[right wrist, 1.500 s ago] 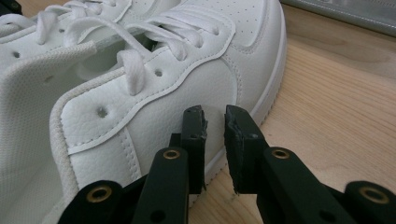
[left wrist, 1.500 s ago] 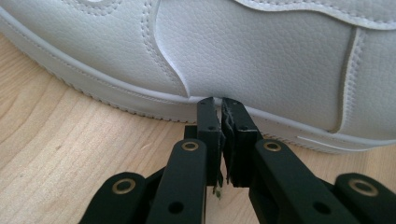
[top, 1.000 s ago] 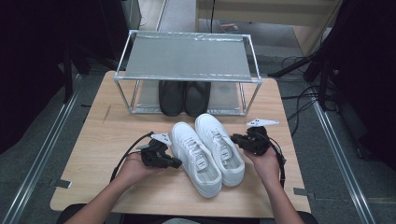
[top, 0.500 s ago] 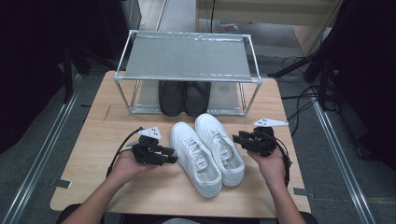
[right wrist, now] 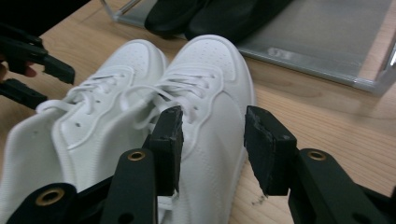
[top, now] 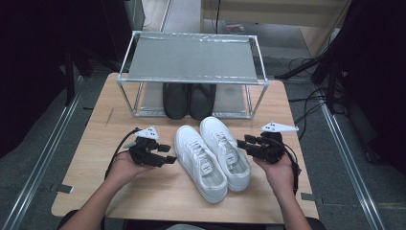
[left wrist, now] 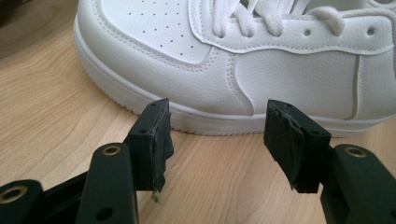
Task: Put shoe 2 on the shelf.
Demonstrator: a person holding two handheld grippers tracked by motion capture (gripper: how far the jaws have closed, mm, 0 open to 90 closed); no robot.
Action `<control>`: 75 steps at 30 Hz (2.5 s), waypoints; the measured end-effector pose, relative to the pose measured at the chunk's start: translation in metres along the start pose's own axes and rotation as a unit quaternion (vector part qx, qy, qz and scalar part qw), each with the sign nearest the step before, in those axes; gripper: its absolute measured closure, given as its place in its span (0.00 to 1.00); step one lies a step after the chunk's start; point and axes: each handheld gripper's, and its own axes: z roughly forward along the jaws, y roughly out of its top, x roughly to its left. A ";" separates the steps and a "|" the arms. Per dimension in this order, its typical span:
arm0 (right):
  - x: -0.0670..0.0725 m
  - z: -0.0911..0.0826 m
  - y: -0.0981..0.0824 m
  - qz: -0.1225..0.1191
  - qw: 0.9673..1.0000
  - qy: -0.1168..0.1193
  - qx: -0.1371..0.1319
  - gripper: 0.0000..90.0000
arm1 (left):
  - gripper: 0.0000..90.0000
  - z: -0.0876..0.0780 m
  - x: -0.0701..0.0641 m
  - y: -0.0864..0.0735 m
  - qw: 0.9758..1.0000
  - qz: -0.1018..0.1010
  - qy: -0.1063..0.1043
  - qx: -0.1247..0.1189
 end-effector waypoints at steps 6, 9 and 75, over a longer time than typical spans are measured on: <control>0.015 -0.001 0.003 -0.011 1.000 0.017 0.000 0.63 | 0.45 -0.002 0.003 -0.001 1.000 -0.004 0.004 0.000; 0.022 -0.001 0.004 -0.020 1.000 0.022 -0.003 0.63 | 0.45 -0.002 0.004 -0.001 1.000 -0.007 0.005 0.002; 0.078 0.039 -0.009 -0.059 0.996 0.002 0.063 0.81 | 0.44 -0.010 0.012 -0.003 1.000 -0.011 0.027 -0.012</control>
